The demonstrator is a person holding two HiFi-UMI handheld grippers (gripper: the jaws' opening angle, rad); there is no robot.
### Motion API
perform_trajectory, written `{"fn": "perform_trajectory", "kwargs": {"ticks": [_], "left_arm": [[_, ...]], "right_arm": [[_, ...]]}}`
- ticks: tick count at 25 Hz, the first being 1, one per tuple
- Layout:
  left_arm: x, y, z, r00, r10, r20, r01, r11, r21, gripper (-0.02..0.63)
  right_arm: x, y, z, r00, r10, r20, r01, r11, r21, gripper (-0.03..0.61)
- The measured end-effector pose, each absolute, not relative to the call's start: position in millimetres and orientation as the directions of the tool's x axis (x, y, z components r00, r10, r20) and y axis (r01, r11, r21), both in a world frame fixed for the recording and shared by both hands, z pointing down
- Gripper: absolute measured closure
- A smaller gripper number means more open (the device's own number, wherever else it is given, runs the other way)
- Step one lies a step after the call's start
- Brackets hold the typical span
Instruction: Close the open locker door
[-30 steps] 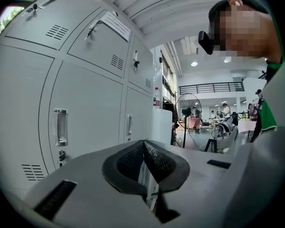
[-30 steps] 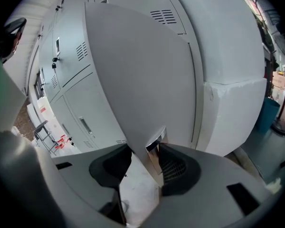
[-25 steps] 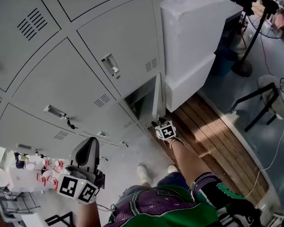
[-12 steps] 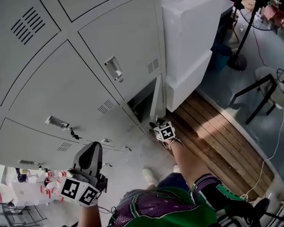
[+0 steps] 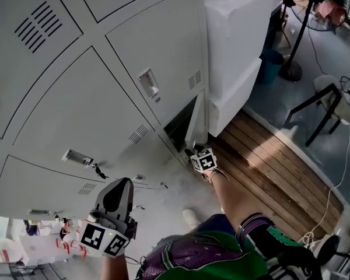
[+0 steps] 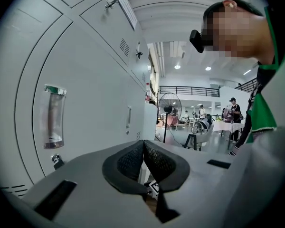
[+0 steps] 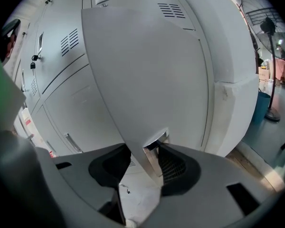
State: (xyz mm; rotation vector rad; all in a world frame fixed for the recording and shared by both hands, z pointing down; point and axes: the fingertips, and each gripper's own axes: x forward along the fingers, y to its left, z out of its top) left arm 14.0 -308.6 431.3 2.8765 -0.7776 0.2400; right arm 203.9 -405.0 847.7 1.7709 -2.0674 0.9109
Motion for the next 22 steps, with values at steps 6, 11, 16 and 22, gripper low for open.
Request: {"fn": "perform_trajectory", "kwargs": {"ticks": [6,11,16,22], "left_arm": [[-2.4,-321.5,439.7,0.853,-0.481,0.202,-0.509,-0.852,0.118,0.592],[-9.3,-332.8,441.1,0.851,-0.486,0.197,-0.514,-0.848,0.126,0.592],[-12.3,-339.4,441.7,0.852,-0.487,0.194,-0.515,-0.847,0.132,0.592],[-17.2,-347.3,446.3,0.848,-0.491,0.202,-0.521,-0.841,0.143,0.592]], "right_arm": [[193.6,-418.2,848.0,-0.193,-0.804,0.562,-0.956,0.027,-0.291,0.388],[187.3,-430.2,845.7,-0.185,-0.808,0.559,-0.959,0.024,-0.282,0.385],[181.0,-441.4,845.2,-0.195,-0.807,0.557,-0.960,0.042,-0.275,0.387],[175.3,-454.3,844.8,-0.209,-0.804,0.556,-0.961,0.063,-0.269,0.388]]}}
